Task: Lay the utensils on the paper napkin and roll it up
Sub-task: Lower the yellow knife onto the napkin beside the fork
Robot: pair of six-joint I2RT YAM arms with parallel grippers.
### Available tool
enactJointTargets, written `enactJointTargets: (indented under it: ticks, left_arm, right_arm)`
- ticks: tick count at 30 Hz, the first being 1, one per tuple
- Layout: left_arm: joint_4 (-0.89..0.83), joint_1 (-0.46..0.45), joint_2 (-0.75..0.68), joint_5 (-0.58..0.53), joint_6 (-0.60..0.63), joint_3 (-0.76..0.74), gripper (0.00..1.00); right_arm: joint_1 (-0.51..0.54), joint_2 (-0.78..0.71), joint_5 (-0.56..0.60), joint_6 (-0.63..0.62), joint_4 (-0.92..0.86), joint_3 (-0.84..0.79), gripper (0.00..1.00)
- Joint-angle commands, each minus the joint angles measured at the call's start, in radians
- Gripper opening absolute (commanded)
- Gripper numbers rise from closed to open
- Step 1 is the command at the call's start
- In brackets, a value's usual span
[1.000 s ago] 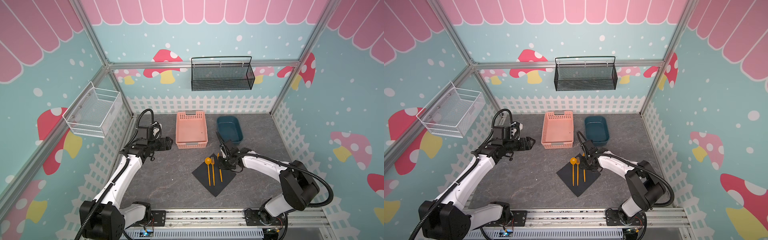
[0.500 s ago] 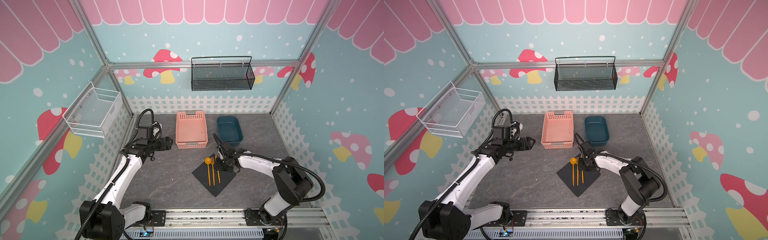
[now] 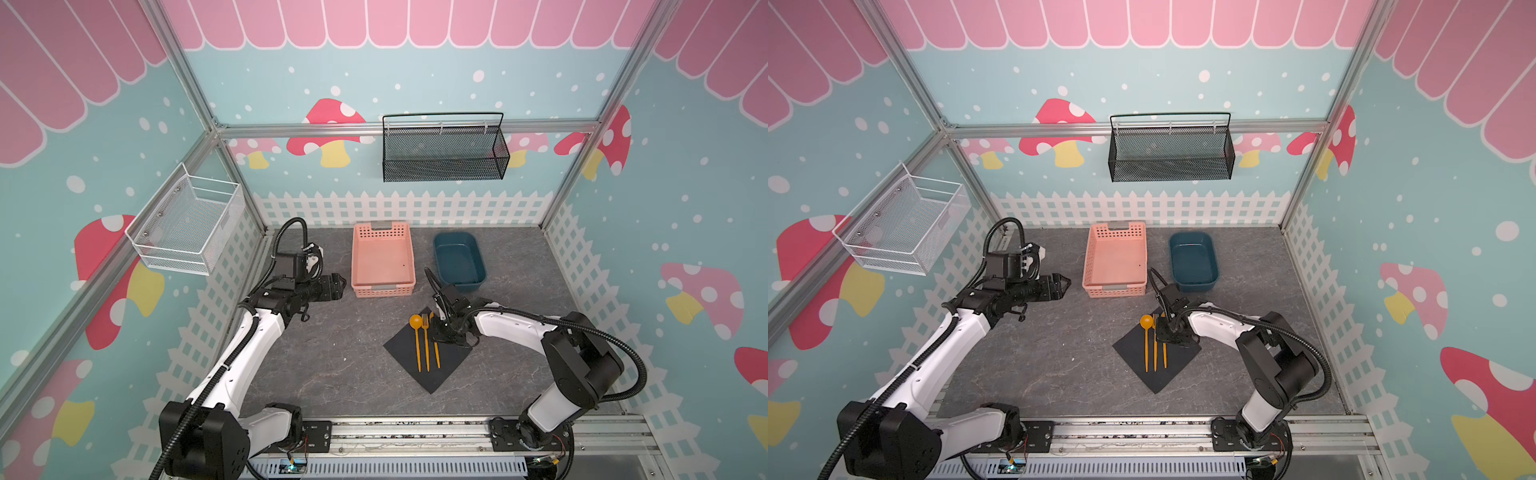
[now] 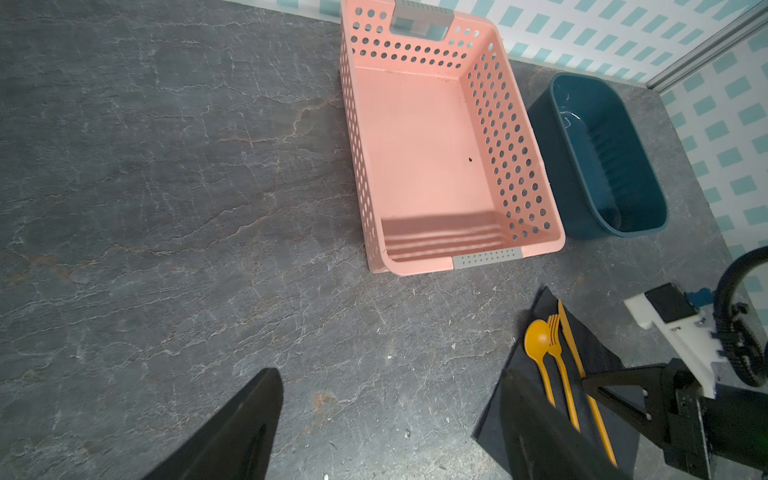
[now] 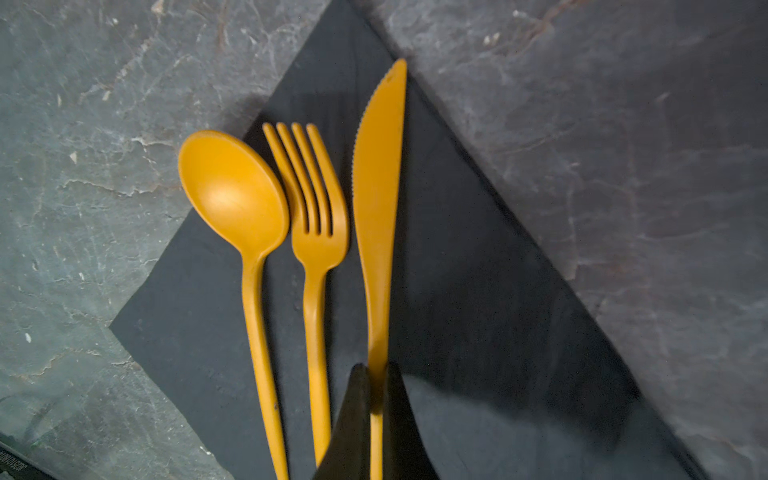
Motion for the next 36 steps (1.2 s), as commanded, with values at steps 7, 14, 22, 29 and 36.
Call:
enactJointTargets:
  ticks: [7,14,22,29,36]
  left_arm:
    - [0.012,0.005,-0.001,0.013,-0.002,-0.006,0.84]
    - [0.013,0.004,0.001,0.014,-0.002,-0.005,0.84]
    - [0.013,0.004,0.005,0.019,-0.003,-0.004,0.84]
    - [0.013,0.005,0.01,0.021,-0.005,-0.004,0.84]
    - [0.012,0.005,0.011,0.022,-0.005,-0.004,0.84]
  right_arm:
    - [0.011,0.013,0.01,0.022,-0.024,-0.008,0.01]
    - [0.013,0.016,0.017,0.028,-0.027,-0.011,0.04]
    - [0.014,0.015,0.021,0.038,-0.033,-0.013,0.05]
    - [0.015,0.023,0.017,0.041,-0.026,-0.017,0.05]
    - [0.018,0.028,0.007,0.042,-0.018,-0.012,0.05]
